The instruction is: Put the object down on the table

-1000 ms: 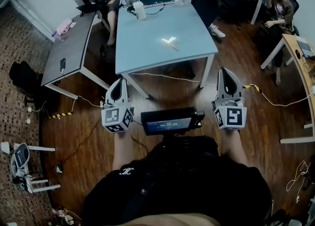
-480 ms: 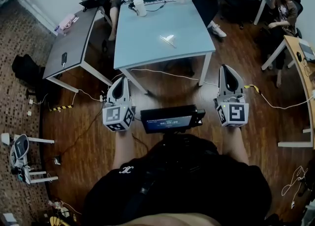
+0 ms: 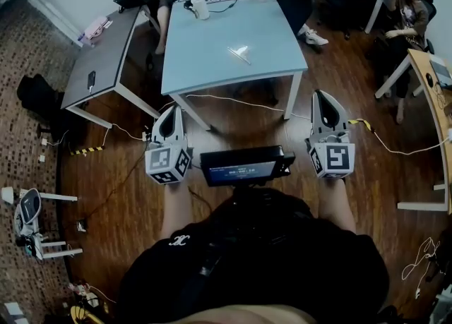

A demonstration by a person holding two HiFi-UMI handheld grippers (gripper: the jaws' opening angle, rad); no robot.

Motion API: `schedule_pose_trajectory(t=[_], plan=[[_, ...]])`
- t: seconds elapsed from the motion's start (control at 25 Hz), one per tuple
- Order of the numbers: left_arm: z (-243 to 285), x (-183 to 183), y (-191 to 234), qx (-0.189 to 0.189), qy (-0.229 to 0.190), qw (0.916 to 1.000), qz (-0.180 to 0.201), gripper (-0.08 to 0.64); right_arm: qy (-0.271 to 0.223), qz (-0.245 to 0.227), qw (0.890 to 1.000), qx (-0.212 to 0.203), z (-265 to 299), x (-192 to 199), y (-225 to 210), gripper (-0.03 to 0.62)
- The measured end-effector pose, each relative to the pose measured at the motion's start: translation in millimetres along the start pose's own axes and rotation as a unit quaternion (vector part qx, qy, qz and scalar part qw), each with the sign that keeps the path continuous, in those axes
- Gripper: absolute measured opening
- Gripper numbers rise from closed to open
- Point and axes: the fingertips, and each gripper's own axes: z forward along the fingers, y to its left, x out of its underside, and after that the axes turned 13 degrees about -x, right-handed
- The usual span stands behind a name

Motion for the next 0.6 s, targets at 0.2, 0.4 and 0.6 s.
schedule_pose_trajectory(t=[0.2,0.4,0.6], plan=[[3.2,-13.9,1.9,-0.003,-0.01,0.9999,0.004,-0.005,-0.007,-0.009,1.0,-0.006,6.4,-11.3,-2.4,-0.025],[5.2,-18.3,8.8,-0.003,-0.014,0.9999,0.007,-0.005,-0.014,-0.012,1.0,-0.005,13.5,-20.7,0.6,-0.025],[-0.4,-12.9,-7.5,-0.002,-0.021,0.9998,-0.002,-0.005,-0.021,-0.012,1.0,-0.007,-1.0,-14.4,-6.7,-0.025]])
